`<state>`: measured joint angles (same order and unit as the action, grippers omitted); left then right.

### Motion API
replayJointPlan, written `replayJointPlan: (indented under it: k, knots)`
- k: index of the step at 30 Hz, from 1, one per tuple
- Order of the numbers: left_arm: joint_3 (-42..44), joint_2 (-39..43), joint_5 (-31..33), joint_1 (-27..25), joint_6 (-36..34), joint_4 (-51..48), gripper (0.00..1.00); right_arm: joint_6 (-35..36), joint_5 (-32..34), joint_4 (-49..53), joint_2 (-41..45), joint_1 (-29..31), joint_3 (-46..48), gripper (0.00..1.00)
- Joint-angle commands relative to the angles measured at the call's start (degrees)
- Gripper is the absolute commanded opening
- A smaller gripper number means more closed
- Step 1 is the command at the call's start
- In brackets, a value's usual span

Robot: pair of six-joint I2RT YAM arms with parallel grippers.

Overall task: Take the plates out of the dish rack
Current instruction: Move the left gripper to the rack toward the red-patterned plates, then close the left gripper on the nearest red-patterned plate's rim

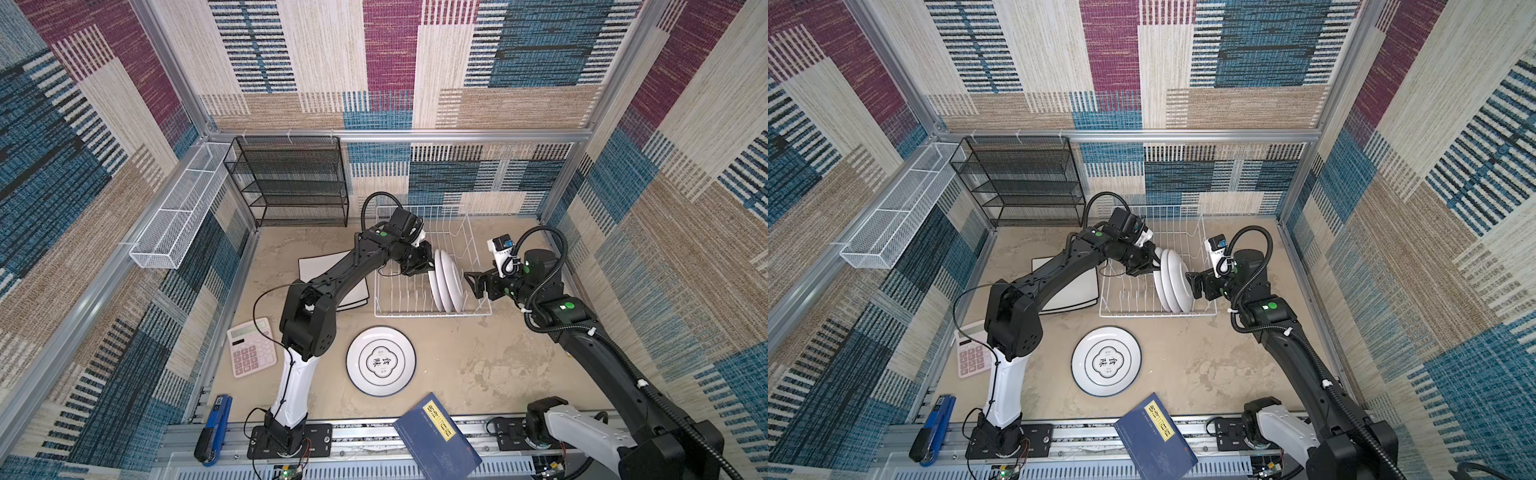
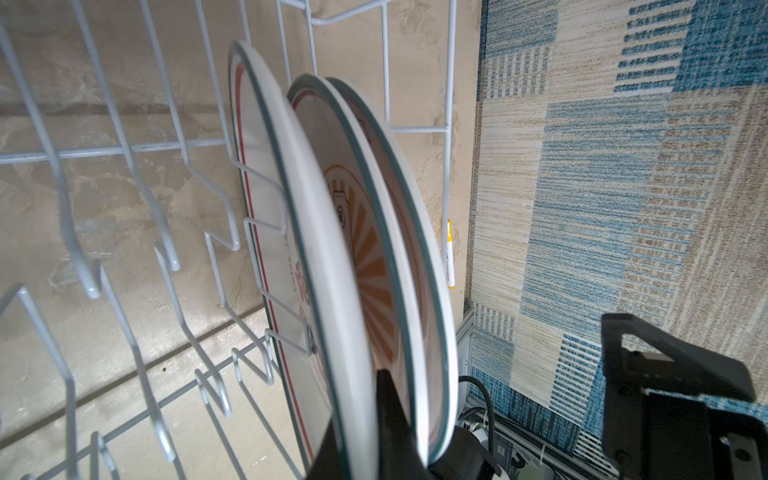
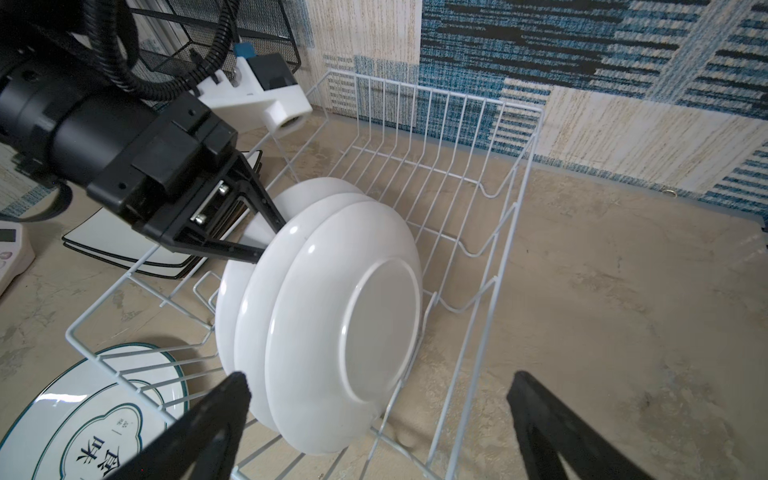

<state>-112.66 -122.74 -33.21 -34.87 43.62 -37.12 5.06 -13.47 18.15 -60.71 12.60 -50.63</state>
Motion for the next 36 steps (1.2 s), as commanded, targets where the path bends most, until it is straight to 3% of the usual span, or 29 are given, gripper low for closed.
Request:
replayJointPlan:
  k: [1,15,36]
  knots:
    - [-0.3,-1.6,3.7,0.1,2.2,-2.9,0.0,0.6,-0.9,-2.5,-0.5,-0.3,-0.8,0.99]
    - [-9.6,-6.4,1.8,0.5,1.7,-5.2,0.0,-0.4,-1.8,-4.8,-2.2,-1.1,-1.8,0.99]
    - [-6.0,2.5,2.0,0.4,0.8,-5.8,0.0,-2.2,-2.0,-5.2,0.4,-1.2,-2.0,0.99]
